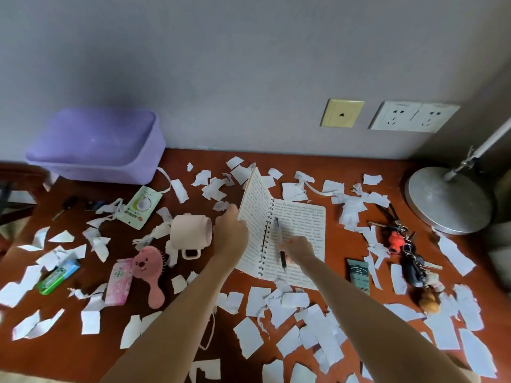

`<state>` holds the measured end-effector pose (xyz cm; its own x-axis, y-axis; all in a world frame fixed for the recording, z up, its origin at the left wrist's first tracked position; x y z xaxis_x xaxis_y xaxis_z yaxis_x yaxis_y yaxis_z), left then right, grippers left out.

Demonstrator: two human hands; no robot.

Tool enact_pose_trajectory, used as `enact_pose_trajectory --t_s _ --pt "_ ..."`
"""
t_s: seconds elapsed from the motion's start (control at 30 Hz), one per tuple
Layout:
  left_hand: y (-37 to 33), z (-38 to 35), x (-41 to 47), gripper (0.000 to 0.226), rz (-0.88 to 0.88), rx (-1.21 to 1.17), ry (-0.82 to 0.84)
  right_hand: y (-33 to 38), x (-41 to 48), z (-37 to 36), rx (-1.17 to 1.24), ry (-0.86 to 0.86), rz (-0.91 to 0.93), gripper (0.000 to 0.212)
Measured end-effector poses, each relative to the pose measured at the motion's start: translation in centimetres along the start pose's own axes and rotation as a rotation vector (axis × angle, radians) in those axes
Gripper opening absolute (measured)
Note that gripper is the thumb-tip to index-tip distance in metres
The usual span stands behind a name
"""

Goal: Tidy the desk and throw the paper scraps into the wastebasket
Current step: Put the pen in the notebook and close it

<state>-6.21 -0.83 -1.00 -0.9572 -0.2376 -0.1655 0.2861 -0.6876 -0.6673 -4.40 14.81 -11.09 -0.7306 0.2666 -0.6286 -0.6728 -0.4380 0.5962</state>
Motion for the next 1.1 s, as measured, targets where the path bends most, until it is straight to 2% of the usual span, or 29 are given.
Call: enact_pose_trajectory --t_s 0.17,0.2,0.27,0.37,0.43,0.53,0.6,0.67,0.8,0.9,1.03,1.1 --pt "-0.9 0.6 0.3 0.032 -0.025 0.078 0.059 1.5 -0.2 -2.5 0.167 0.062 -0.021 0.013" --pt "-1.1 0.5 0.2 0.029 -0.034 0.105 0.086 1.7 -0.2 -2.8 0.189 0.046 -0.02 0.018" --pt "-1.3 0.3 0.4 0.008 -0.029 0.136 0.152 1.9 -0.2 -2.8 0.194 -0.043 0.001 0.024" --pt "-1.3 -0.1 0.7 0.026 0.005 0.11 0.208 1.9 -0.2 -2.3 0.176 -0.149 0.022 0.026" --pt "-1.6 0.0 0.6 0.03 0.008 0.104 0.23 1.9 -0.2 -2.1 0.148 -0.152 0.021 0.025" --pt "-1.9 -0.2 0.5 0.028 -0.006 0.088 0.271 2.2 -0.4 -2.2 0.15 -0.099 0.034 0.019" --pt "-2.1 -0.3 0.2 0.019 -0.012 0.059 0.304 2.2 -0.5 -2.0 0.161 -0.098 0.026 0.008" --pt "-2.3 -1.0 -0.2 0.022 -0.011 0.043 0.382 1.8 -0.7 -1.1 0.192 -0.091 0.01 0.008" --pt "-3.0 -3.3 -0.8 0.053 -0.115 0.151 0.515 0.9 -2.9 1.6 0.398 0.135 -0.028 0.018" --pt "-3.5 -5.6 -1.4 0.069 -0.209 0.235 0.501 -1.2 -3.5 3.7 0.643 0.132 -0.102 0.03" --pt "-3.3 -7.4 -1.8 0.059 -0.189 0.246 0.475 -4.0 -2.5 4.8 0.908 0.164 -0.079 0.05" --pt "-2.2 -7.6 -1.3 0.049 -0.13 0.272 0.433 -4.3 -2.8 4.9 0.855 0.143 -0.051 0.036"
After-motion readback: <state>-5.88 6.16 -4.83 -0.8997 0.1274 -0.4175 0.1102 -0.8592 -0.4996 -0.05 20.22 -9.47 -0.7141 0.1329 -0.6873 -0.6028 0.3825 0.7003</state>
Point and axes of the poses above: each hand's wrist, its own x-axis towards the middle knuckle, its own z-axis out of the back of the hand, y = z × x, the point moved 3 cm from there along x, towards the middle knuckle, and after that the axes turned 5 degrees about -y, right-handed, at the moved point
